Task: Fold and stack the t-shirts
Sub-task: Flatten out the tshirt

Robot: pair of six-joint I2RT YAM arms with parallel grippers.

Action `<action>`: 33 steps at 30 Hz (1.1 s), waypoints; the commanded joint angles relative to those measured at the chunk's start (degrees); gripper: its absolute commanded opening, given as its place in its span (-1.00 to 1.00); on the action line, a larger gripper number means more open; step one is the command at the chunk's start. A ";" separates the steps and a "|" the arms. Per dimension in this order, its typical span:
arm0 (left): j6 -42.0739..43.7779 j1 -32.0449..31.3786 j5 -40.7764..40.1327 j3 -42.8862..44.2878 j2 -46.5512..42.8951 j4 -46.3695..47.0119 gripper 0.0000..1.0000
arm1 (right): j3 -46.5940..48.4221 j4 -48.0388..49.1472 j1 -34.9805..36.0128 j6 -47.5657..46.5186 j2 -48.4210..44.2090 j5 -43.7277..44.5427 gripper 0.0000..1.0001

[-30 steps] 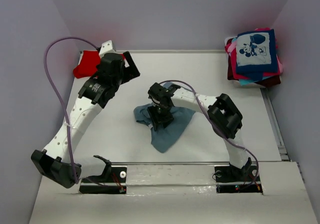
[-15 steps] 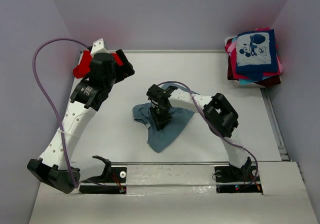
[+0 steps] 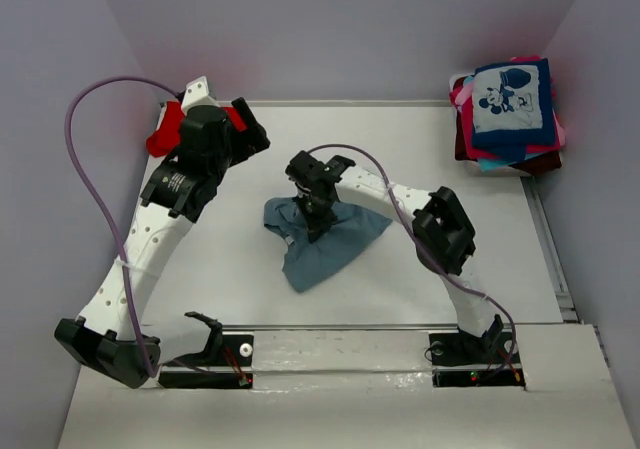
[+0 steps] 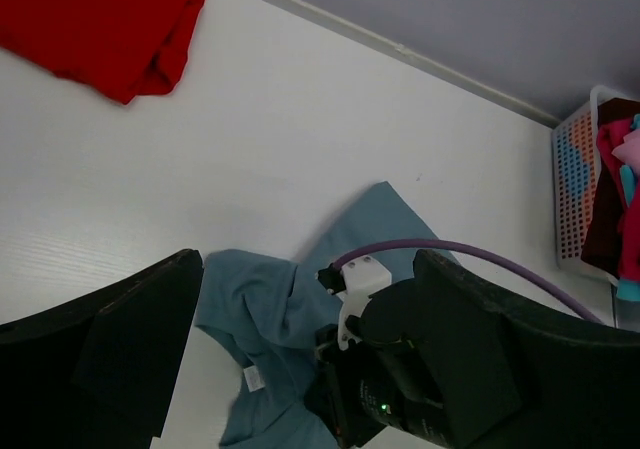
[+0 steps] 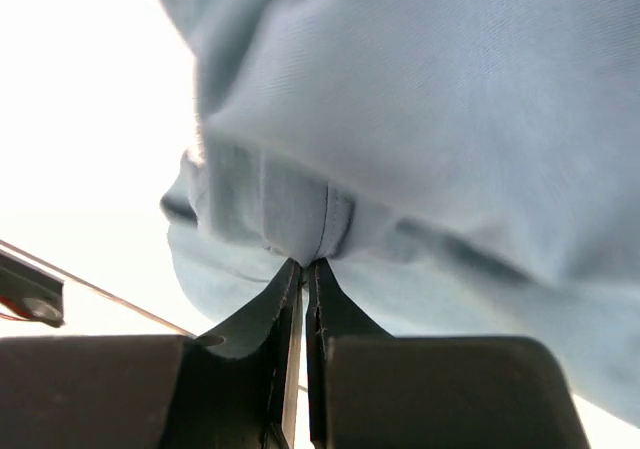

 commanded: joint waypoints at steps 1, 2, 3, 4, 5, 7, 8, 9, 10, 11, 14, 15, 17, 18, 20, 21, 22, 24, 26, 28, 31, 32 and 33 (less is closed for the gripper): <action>-0.04 0.37 -0.90 -0.97 -1.41 3.66 0.98 | 10.31 -5.94 0.45 -1.29 -3.92 4.72 -0.86; -0.04 0.37 -1.08 -1.23 -1.24 3.66 0.98 | 12.06 -8.04 0.45 -1.29 -4.71 5.95 -0.86; -0.04 0.37 -1.17 -1.58 -1.06 3.66 0.98 | 16.08 -10.58 0.45 -1.38 -4.98 6.74 -0.86; -0.04 0.89 -1.34 -1.85 -1.15 3.75 0.98 | 18.12 -11.91 0.45 -1.20 -5.15 7.53 -0.86; -0.22 0.90 -1.34 -2.37 -1.06 3.84 0.98 | 20.06 -13.06 0.45 -1.03 -5.50 8.32 -0.86; -0.57 0.90 -1.52 -2.99 -1.41 4.36 0.98 | 24.97 -14.82 0.45 -0.42 -6.12 9.65 -0.86; -0.74 0.90 -1.78 -3.25 -1.59 4.54 0.98 | 26.31 -16.13 0.45 -0.15 -6.47 11.48 -0.86; -1.01 0.90 -1.96 -3.69 -2.02 4.80 0.98 | 27.54 -16.75 0.45 0.11 -7.34 12.80 -0.86; -1.01 0.90 -2.57 -3.78 -2.29 4.98 0.98 | 29.99 -18.15 0.45 0.73 -7.79 13.68 -0.86; -0.92 0.90 -2.83 -3.96 -2.55 5.07 0.98 | 31.05 -18.69 -0.07 1.17 -8.23 14.65 -0.86; -0.48 0.90 -3.71 -4.83 -2.91 4.98 0.98 | 34.31 -20.09 -0.08 2.05 -10.68 19.31 -0.86; -0.39 0.90 -3.54 -5.27 -2.91 4.98 0.98 | 35.27 -20.62 -0.08 2.31 -12.00 21.93 -0.86; -0.57 0.90 -3.19 -7.02 -3.17 5.16 0.98 | 35.46 -20.45 -0.08 2.49 -13.84 24.32 -0.86; -0.83 0.20 -3.19 -7.73 -3.52 5.42 0.98 | 34.68 -19.84 -0.08 2.14 -15.07 26.07 -0.86; -1.45 -1.38 -3.54 -9.14 -4.22 5.86 0.98 | 33.09 -16.59 -0.08 1.61 -19.81 27.14 -0.86; -1.62 -2.08 -3.80 -10.45 -4.75 6.38 0.98 | 31.96 -15.54 -0.08 1.44 -21.31 27.66 -0.86; -2.49 -3.57 -4.59 -11.59 -4.84 6.39 0.98 | 32.12 -14.14 -0.08 0.91 -23.67 28.28 -0.86; -3.20 -4.98 -4.86 -12.74 -5.10 6.82 0.97 | 33.26 -12.72 -0.08 -0.32 -25.71 29.07 -0.86; -3.99 -6.83 -5.47 -14.15 -5.02 7.35 0.95 | 34.05 -9.65 -0.08 -2.07 -27.56 29.77 -0.86; -5.31 -9.55 -5.82 -16.08 -4.40 7.53 0.91 | 36.68 -7.01 -0.08 -4.62 -29.67 31.09 -0.86; -9.17 -14.29 -9.23 -17.93 -3.70 6.48 0.86 | 39.15 -4.47 -0.08 -6.91 -32.04 32.41 -0.86; -10.23 -15.61 -10.82 -19.15 -3.96 6.47 0.81 | 38.19 -3.15 -0.08 -7.70 -33.09 32.50 -0.86; -11.54 -16.76 -12.14 -19.69 -4.31 6.56 0.79 | 36.88 -1.39 -0.08 -8.75 -34.23 32.33 -0.86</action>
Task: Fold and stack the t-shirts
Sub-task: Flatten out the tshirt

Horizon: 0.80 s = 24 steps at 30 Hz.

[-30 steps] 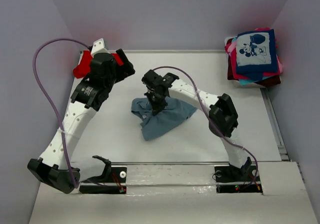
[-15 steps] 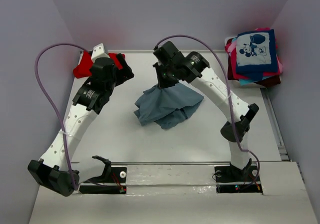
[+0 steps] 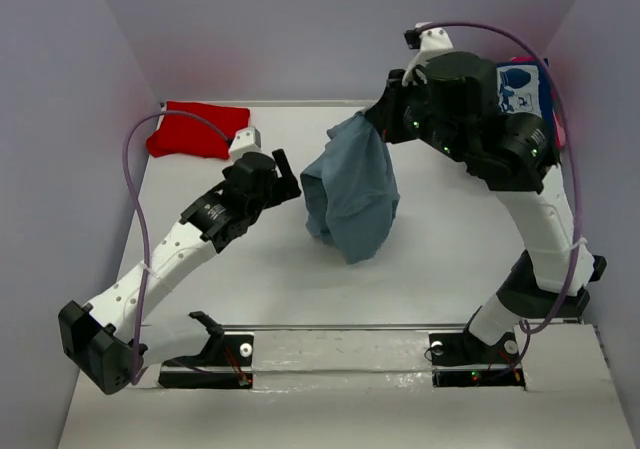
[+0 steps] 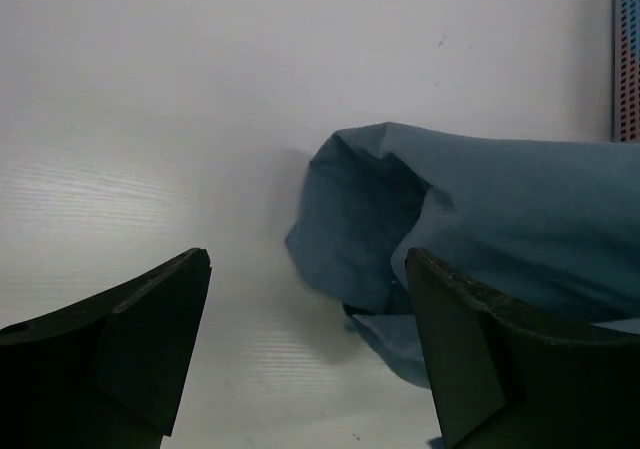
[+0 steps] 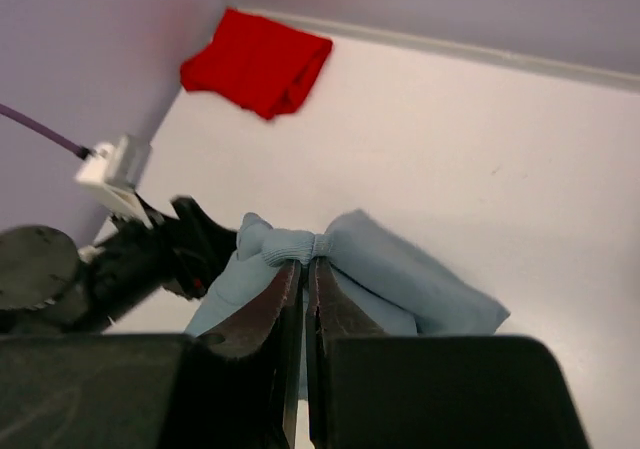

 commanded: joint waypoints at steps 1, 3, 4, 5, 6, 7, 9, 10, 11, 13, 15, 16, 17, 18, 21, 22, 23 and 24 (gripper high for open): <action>-8.46 -4.90 -7.50 -2.40 -1.73 1.03 0.78 | -0.29 12.89 0.12 -6.15 -6.22 3.10 -0.86; -10.85 -5.43 -8.29 -2.49 -2.96 -0.02 0.77 | 1.01 13.17 0.12 -6.96 -6.41 3.45 -0.86; -11.38 -6.04 -9.77 -2.75 -3.57 0.24 0.77 | 1.89 14.48 0.12 -7.74 -6.24 3.72 -0.86; -11.30 -6.04 -10.48 -2.84 -4.10 0.33 0.77 | 1.99 15.62 0.12 -8.36 -6.41 3.81 -0.86; -11.21 -6.04 -11.10 -2.32 -4.89 -0.28 0.78 | 1.64 17.11 0.12 -9.32 -6.93 3.37 -0.86; -10.95 -6.04 -11.80 -1.71 -5.07 -0.72 0.78 | 0.77 18.87 0.12 -9.77 -7.63 3.19 -0.86; -9.28 -6.04 -13.30 -0.30 -5.51 -1.34 0.79 | -2.12 25.36 0.12 -11.86 -10.09 3.10 -0.86; -8.76 -6.04 -13.39 -0.12 -5.69 -1.34 0.79 | -2.66 26.43 0.12 -12.57 -10.88 2.93 -0.86; -8.32 -6.04 -13.48 -0.12 -5.78 -1.34 0.80 | -2.67 27.14 0.12 -13.02 -11.07 2.93 -0.86; -7.18 -6.04 -12.69 -1.34 -6.22 -0.56 0.80 | -4.67 31.77 0.12 -14.59 -13.07 1.62 -0.86; -7.00 -6.04 -12.16 -1.96 -6.13 -0.81 0.81 | -8.01 36.70 0.12 -15.57 -15.28 0.91 -0.86; -6.99 -6.04 -11.72 -2.31 -6.13 -0.99 0.82 | -10.81 41.16 0.64 -17.05 -16.07 0.99 -0.86; -6.99 -6.04 -11.63 -3.62 -6.22 -0.90 0.82 | -10.58 41.90 0.64 -17.67 -16.34 1.17 -0.86; -6.99 -6.04 -11.63 -4.33 -6.65 -0.82 0.83 | -7.88 41.65 0.64 -18.98 -15.12 2.04 -0.86; -7.43 -6.04 -11.11 -6.79 -7.79 0.06 0.83 | -4.08 40.77 0.64 -21.79 -12.31 3.10 -0.86; -7.69 -6.04 -11.02 -7.41 -8.15 0.32 0.83 | -4.16 42.25 1.17 -22.16 -12.12 2.93 -0.86; -7.96 -6.04 -11.02 -8.63 -8.41 0.67 0.83 | -4.08 42.70 1.17 -22.34 -11.95 2.41 -0.86; -8.40 -6.04 -10.93 -9.08 -8.94 1.03 0.83 | -3.03 41.74 1.69 -21.99 -10.21 1.36 -0.86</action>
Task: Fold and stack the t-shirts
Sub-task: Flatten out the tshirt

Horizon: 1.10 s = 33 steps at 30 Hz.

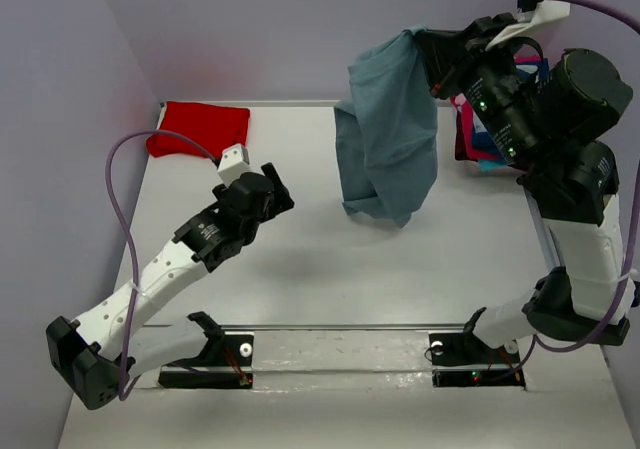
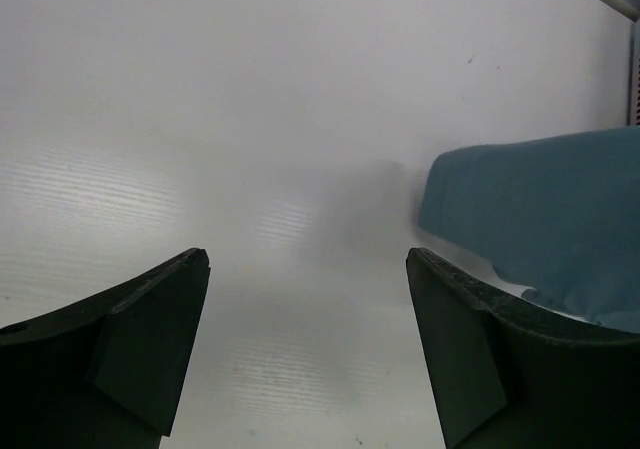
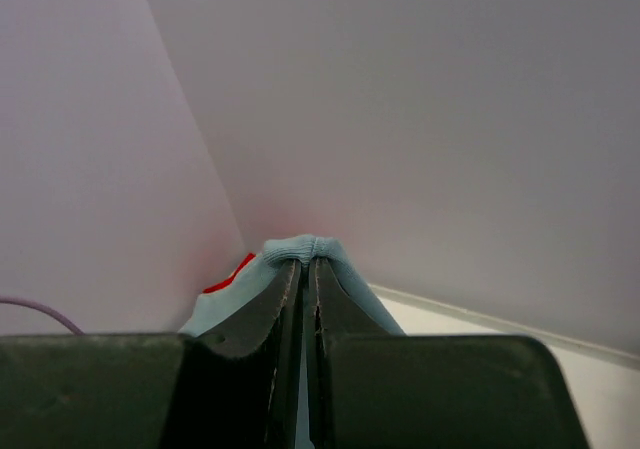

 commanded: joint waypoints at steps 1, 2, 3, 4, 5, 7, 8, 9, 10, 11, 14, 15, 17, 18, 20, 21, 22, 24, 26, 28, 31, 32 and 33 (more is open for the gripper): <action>-1.27 -0.27 -1.81 -3.48 -2.67 2.58 0.83 | 7.65 7.86 2.39 -3.54 3.55 -1.38 -0.86; -1.54 -0.27 -1.64 -3.75 -2.76 2.84 0.83 | 10.73 5.85 2.93 -3.54 5.57 -2.26 -0.86; -1.54 -0.27 -1.46 -4.02 -2.76 2.85 0.83 | 13.90 2.96 4.06 -3.97 7.94 -2.88 -0.86; -1.54 -0.27 -1.29 -4.19 -2.67 3.19 0.83 | 14.97 1.10 5.73 -5.72 9.96 -0.27 -0.86; -1.71 -0.27 -1.02 -4.37 -2.58 3.37 0.83 | 12.98 2.21 7.83 -6.43 9.72 0.89 -0.86; -1.72 -0.27 -0.85 -4.55 -2.14 3.55 0.83 | 8.31 1.54 7.85 -4.70 9.11 2.48 -0.86; -1.89 -0.27 -0.76 -4.63 -1.97 3.72 0.84 | 8.65 0.22 7.85 -3.90 10.15 1.70 -0.86; -1.89 -0.27 -0.58 -4.72 -1.88 3.81 0.84 | 9.79 -2.15 7.85 -3.02 11.29 1.69 -0.86; -1.89 -0.27 -0.58 -4.63 -1.79 3.90 0.84 | 14.23 -5.04 7.85 -2.05 12.78 1.78 -0.86; -1.89 -0.27 -0.50 -4.63 -1.79 3.99 0.84 | 15.85 -9.77 7.85 -1.26 14.27 3.17 -0.86; -1.89 -0.27 -1.11 -4.28 -1.97 3.46 0.84 | 7.32 -5.56 7.85 0.51 5.91 5.38 -0.86; -1.98 -0.27 -1.28 -4.37 -1.97 3.55 0.84 | 2.90 -2.12 7.85 0.24 5.85 4.86 -0.86; -1.72 -0.27 -1.37 -4.63 -2.41 3.81 0.85 | 1.52 -2.15 8.38 0.24 1.90 3.97 -0.86; -1.63 -0.27 -1.20 -4.81 -2.41 3.99 0.85 | 4.93 -5.56 8.38 0.33 3.29 4.76 -0.86; -1.45 -0.27 -0.94 -4.72 -1.79 4.08 0.85 | 9.26 -12.16 8.38 0.77 6.55 10.02 -0.86; -1.45 -0.27 -0.85 -4.63 -1.44 4.25 0.85 | 6.40 -10.89 8.38 0.25 2.99 12.39 -0.86; -1.45 -0.27 -0.85 -4.72 -1.35 4.25 0.85 | 1.76 -3.65 8.38 -0.72 0.08 12.67 -0.86; -1.63 -0.27 -0.67 -5.16 -1.44 4.60 0.85 | -6.25 0.72 8.38 -1.25 -3.80 12.06 -0.86; -1.80 -0.27 -0.23 -5.51 -1.62 5.31 0.85 | -2.10 -4.08 8.38 -1.25 -1.37 13.64 -0.86; -1.72 -0.27 0.12 -5.60 -1.35 5.66 0.85 | 6.35 -9.01 8.38 -1.25 1.80 14.26 -0.86; -1.37 -0.27 0.47 -6.04 -1.09 6.18 0.84 | 4.71 -10.26 9.08 -1.08 3.13 12.42 -0.86; -1.54 -0.27 0.39 -5.95 -1.52 5.84 0.82 | 2.79 -9.82 9.61 0.05 2.95 10.84 -0.86; -1.71 -0.27 0.30 -5.95 -2.14 5.75 0.79 | 2.24 -9.82 9.61 0.50 3.30 10.83 -0.86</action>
